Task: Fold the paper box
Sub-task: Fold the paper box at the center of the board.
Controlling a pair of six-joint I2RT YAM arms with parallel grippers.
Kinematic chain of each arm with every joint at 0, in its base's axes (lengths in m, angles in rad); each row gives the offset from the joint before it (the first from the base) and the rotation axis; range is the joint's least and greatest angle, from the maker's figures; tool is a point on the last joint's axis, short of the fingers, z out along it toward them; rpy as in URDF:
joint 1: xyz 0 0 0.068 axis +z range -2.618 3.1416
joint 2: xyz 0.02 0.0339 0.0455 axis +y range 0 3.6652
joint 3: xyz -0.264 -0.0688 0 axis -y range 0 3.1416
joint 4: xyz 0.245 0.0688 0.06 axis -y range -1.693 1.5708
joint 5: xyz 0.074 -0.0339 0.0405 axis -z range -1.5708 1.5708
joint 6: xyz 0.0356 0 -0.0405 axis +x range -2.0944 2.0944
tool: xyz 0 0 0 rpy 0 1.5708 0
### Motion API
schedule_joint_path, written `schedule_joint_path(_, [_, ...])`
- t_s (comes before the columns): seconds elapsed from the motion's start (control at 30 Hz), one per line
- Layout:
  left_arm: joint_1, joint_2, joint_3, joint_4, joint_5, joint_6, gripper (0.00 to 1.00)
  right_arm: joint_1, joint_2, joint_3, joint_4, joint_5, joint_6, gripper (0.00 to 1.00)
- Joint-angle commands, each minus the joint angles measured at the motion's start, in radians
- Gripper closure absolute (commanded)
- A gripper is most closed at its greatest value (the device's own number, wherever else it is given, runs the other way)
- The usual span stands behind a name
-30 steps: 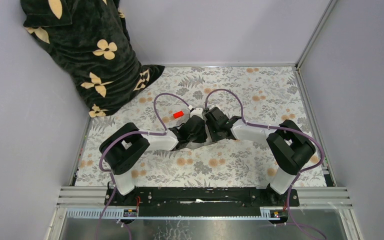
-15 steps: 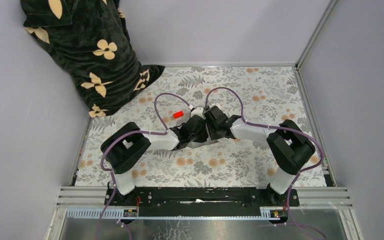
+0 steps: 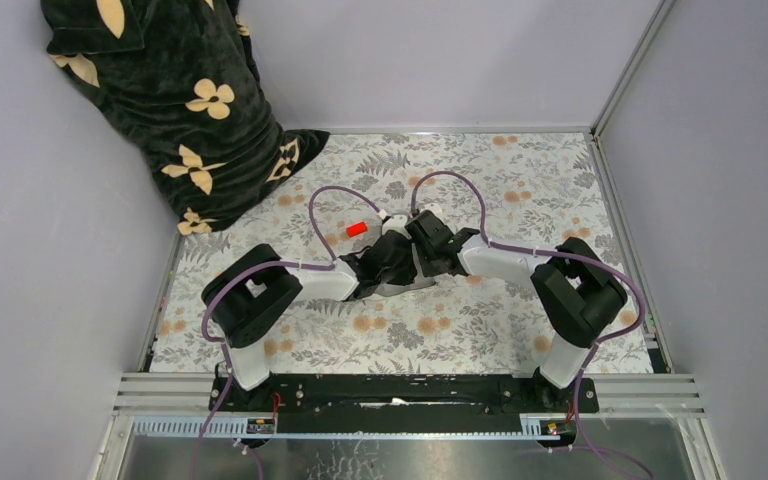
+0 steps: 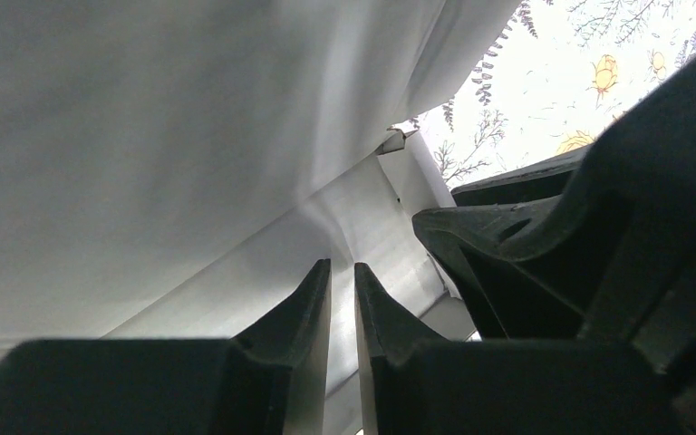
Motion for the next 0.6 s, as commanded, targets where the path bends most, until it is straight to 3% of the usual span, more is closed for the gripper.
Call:
schedule_joint_path(0.0, [-0.012, 0.048, -0.021, -0.086, 0.013, 0.012, 0.78, 0.010, 0.000, 0.019, -0.023, 0.059, 0.007, 0.74])
schedule_joint_path(0.3, [-0.014, 0.043, -0.021, -0.088, 0.010, 0.010, 0.78, 0.034, 0.016, 0.058, -0.103, 0.211, -0.007, 0.83])
schedule_joint_path(0.57, [-0.011, -0.027, -0.042, -0.093, 0.002, 0.009, 0.77, 0.066, 0.058, 0.101, -0.185, 0.352, -0.011, 0.85])
